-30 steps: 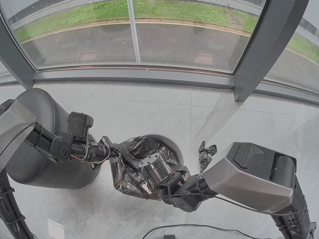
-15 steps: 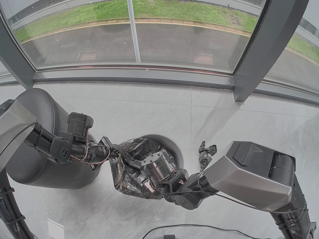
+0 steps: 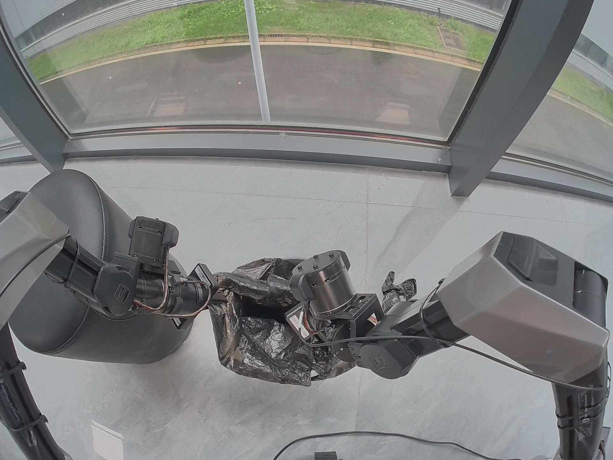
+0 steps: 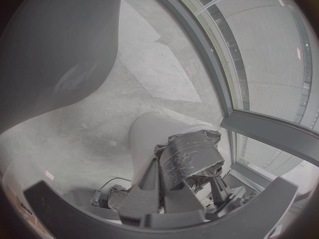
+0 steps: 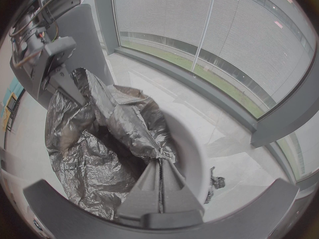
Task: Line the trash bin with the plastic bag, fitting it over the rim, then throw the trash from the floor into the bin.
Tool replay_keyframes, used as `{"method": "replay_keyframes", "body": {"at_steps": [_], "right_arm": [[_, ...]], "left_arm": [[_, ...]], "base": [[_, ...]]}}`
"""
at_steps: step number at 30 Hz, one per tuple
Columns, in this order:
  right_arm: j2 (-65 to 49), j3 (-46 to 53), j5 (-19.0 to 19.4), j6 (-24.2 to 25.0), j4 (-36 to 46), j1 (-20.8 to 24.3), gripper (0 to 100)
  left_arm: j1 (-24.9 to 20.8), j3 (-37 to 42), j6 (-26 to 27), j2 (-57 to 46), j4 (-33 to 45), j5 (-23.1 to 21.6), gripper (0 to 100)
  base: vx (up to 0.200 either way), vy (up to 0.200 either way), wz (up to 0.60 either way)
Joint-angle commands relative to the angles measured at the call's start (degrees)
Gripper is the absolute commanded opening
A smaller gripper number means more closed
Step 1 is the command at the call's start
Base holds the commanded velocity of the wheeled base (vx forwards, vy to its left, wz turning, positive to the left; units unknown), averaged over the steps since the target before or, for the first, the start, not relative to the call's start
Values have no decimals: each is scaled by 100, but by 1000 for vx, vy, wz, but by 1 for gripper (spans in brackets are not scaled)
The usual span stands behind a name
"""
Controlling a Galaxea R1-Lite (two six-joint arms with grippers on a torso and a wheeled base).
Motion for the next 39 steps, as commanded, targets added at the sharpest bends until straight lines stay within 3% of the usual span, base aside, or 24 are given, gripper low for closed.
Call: {"method": "replay_keyframes", "body": {"at_steps": [1, 9, 13, 20, 27, 31, 39], "right_arm": [[-505, 152, -219, -127, -7, 9, 0], [-497, 108, -439, -189, -7, -158, 0], [-409, -95, -456, -233, -7, -343, 0], [-321, -200, -439, -206, -34, -501, 0], [-4, -253, -307, -241, -763, -668, 0], [136, -279, -78, -241, -1053, -730, 0], [444, -429, -61, -224, -1387, -756, 0]], "left_arm": [[-77, 85, 13, -176, -45, -2, 0], [-103, 94, 145, -124, -204, -10, 0], [-129, 6, 496, -62, -212, -19, 0], [-164, -205, 628, 70, -212, -125, 0], [3, -284, 980, 316, -590, -722, 0], [64, -346, 1164, 553, -845, -749, 0], [231, -434, 1366, 773, -898, -749, 0]], "base": [[0, 0, 0], [0, 0, 0], [0, 0, 0], [0, 0, 0], [0, 0, 0], [0, 0, 0], [0, 0, 0]]}}
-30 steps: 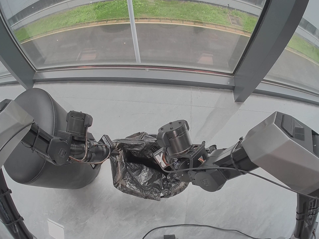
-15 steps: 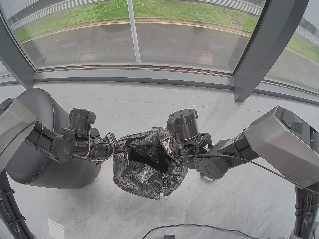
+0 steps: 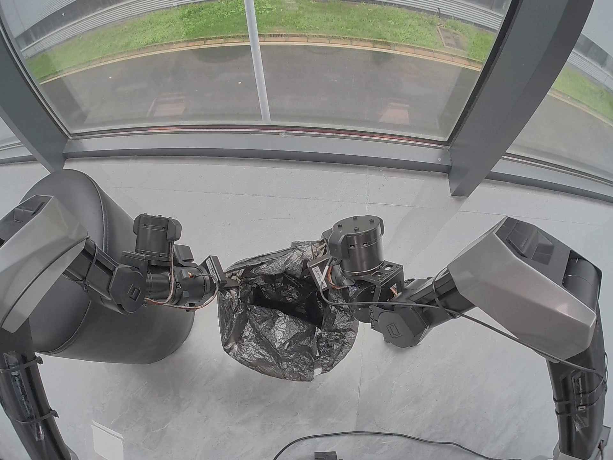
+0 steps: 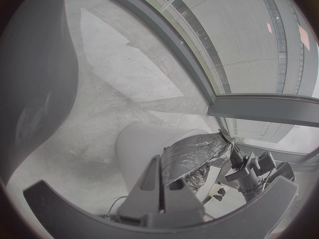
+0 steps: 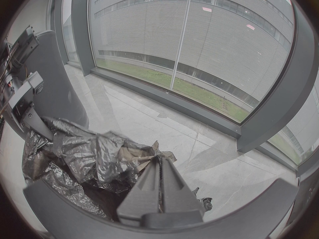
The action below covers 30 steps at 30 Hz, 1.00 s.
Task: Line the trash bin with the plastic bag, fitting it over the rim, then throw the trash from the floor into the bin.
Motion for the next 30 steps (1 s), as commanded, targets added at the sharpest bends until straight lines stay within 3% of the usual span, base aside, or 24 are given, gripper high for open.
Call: {"method": "replay_keyframes", "body": {"at_steps": [1, 6, 7, 30], "right_arm": [[210, -104, -1, 5, -40, -4, 0], [201, -104, -1, 14, -40, -4, 0], [201, -104, -1, 14, -49, -4, 0], [351, -350, -1, 58, -110, -92, 0]], "left_arm": [[75, -32, 81, 151, -6, 1, 0], [84, -32, 81, 116, -6, -8, 0], [84, -40, 81, 116, -6, -17, 100], [216, -436, 81, 511, -6, 361, 100]], "base": [[0, 0, 0], [0, 0, 0], [0, 0, 0], [0, 0, 0]]}}
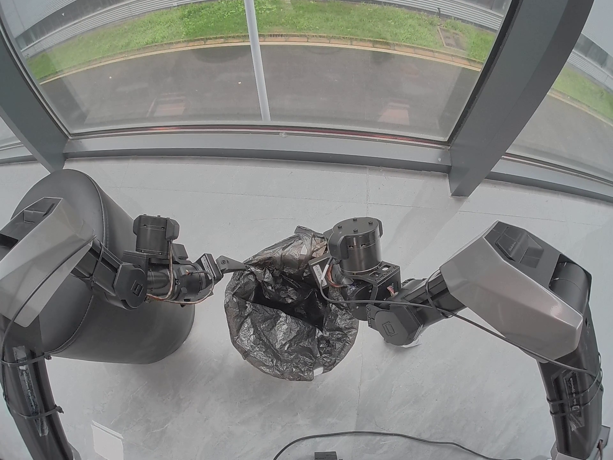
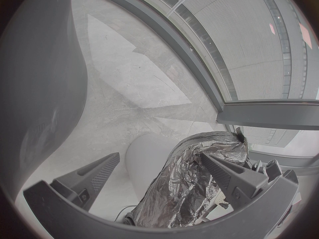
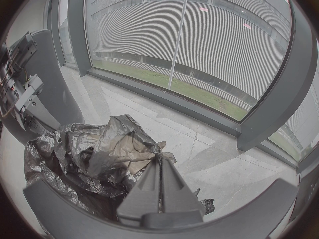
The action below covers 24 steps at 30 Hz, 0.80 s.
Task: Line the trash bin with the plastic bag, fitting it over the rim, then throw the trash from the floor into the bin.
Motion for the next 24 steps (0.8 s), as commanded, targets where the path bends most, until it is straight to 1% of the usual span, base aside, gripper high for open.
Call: {"method": "replay_keyframes", "body": {"at_steps": [1, 6, 10, 14, 15, 20, 24], "right_arm": [[106, -102, -1, 3, -31, -4, 0], [281, -173, -1, 3, -207, -48, 0], [229, -164, -1, 161, -172, -30, 0], [185, -138, -1, 179, -172, -30, 0], [185, -138, -1, 179, -172, -30, 100], [185, -138, -1, 223, -189, -39, 100], [97, -164, -1, 416, -189, -30, 100]], "left_arm": [[15, -77, -7, 159, -1, 1, 100], [41, -113, -16, 291, -1, 9, 100], [85, -121, -25, 317, -1, 18, 100], [103, -121, -34, 317, -1, 18, 100], [103, -121, -34, 308, -1, 9, 100], [103, -95, -42, 282, -1, 9, 100], [103, -104, -60, 256, -1, 18, 100]], "base": [[0, 0, 0], [0, 0, 0], [0, 0, 0], [0, 0, 0], [0, 0, 0], [0, 0, 0], [0, 0, 0]]}}
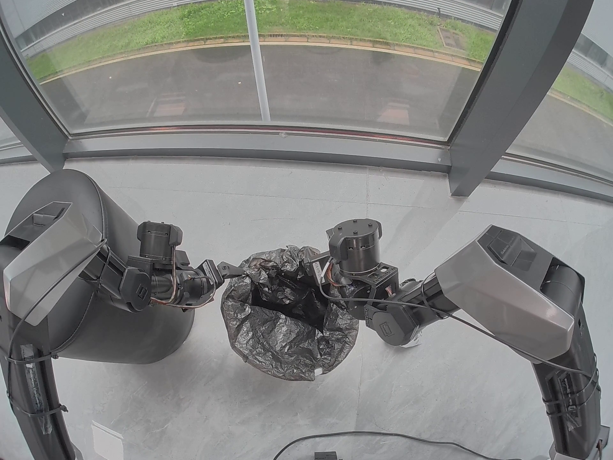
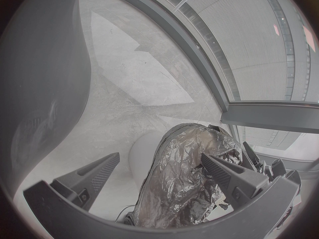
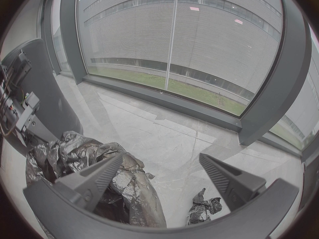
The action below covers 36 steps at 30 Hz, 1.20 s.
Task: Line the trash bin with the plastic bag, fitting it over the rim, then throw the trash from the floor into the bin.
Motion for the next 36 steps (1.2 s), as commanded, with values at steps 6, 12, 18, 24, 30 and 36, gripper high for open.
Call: {"method": "replay_keyframes", "body": {"at_steps": [6, 12, 18, 24, 30, 36], "right_arm": [[-418, -6, -1, 425, 67, 17, 100], [-743, 38, 8, 1066, 639, 307, 100], [-787, 55, 280, 1444, 1324, 606, 100], [-690, 38, 298, 1462, 1465, 677, 100], [-646, 99, 298, 1462, 1483, 835, 100], [-541, 125, 298, 1462, 1483, 984, 100]], "left_arm": [[0, 41, -46, -60, -3, 6, 100], [0, 41, -292, -148, -3, 296, 100], [-61, 94, -275, -77, -12, 1140, 100], [-228, 806, -46, -517, -451, 1333, 100], [-457, 1571, -64, -965, -1075, 1324, 100], [-553, 1975, -196, -1334, -1119, 1316, 100]], "base": [[0, 0, 0], [0, 0, 0], [0, 0, 0], [0, 0, 0], [0, 0, 0], [0, 0, 0]]}}
